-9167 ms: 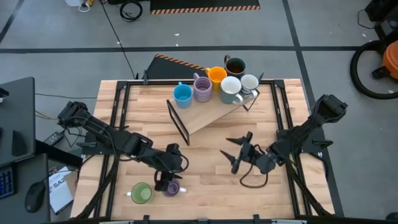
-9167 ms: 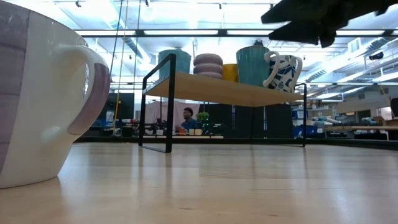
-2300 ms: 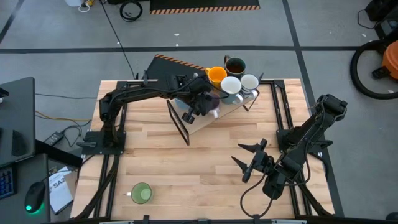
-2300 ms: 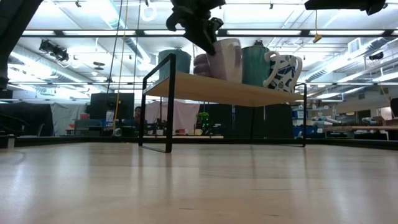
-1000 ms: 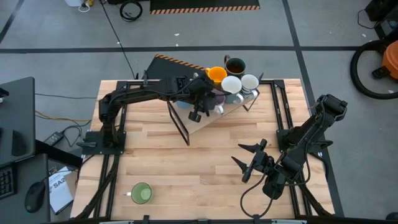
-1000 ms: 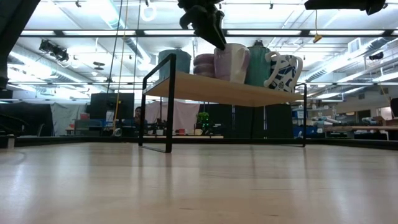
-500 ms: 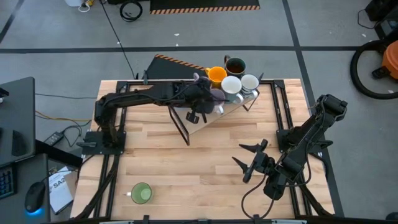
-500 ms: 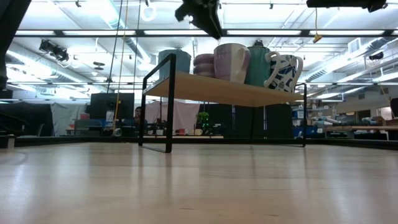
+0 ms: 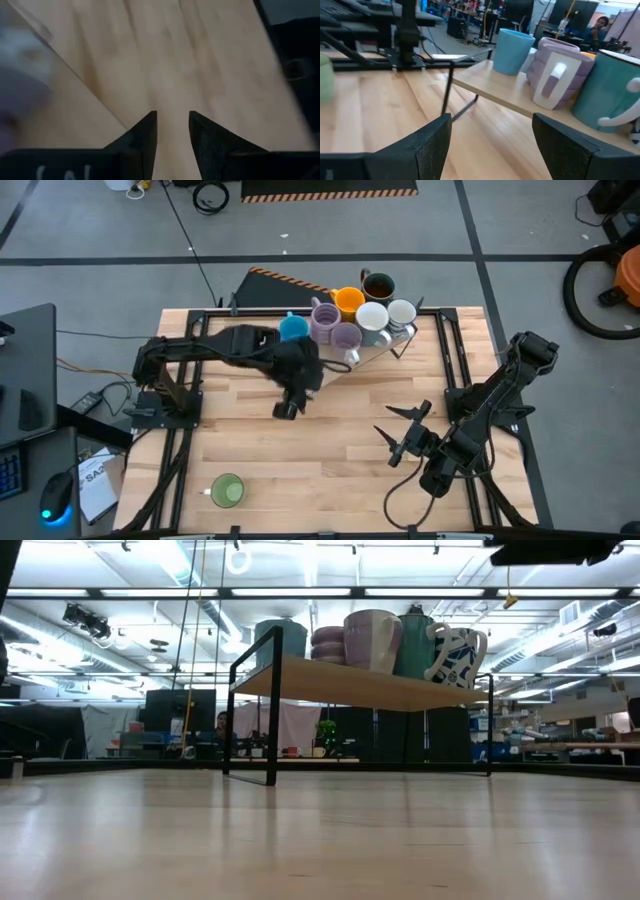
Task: Place coffee mugs
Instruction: Put the green mug on the shelf
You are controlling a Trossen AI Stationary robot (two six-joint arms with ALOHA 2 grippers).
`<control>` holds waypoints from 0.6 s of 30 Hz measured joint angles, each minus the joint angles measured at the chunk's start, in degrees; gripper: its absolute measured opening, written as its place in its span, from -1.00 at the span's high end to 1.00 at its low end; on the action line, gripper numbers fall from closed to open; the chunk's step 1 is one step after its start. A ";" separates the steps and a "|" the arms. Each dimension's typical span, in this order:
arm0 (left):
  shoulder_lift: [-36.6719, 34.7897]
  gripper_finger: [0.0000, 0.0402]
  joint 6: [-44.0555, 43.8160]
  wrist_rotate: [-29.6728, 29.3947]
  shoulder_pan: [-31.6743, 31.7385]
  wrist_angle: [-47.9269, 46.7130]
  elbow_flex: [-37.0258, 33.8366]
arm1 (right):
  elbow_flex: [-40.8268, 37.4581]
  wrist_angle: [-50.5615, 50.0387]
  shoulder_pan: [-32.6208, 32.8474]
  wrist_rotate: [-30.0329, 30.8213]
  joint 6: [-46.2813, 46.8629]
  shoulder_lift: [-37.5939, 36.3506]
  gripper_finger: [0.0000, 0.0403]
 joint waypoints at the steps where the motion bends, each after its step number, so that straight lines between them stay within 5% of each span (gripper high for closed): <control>1: 0.15 0.41 -3.20 0.75 -1.02 -1.70 -0.24 | -0.09 -0.20 -0.50 -0.26 -0.74 0.00 -0.41; 8: 0.38 0.41 -15.62 2.28 -10.81 -9.47 -7.30 | -0.12 1.90 -4.36 -1.41 -8.81 0.00 -0.41; 18: 0.46 0.41 -35.09 2.24 -25.70 -8.06 -18.73 | -0.12 14.48 -8.20 -3.88 -27.19 -0.76 -0.41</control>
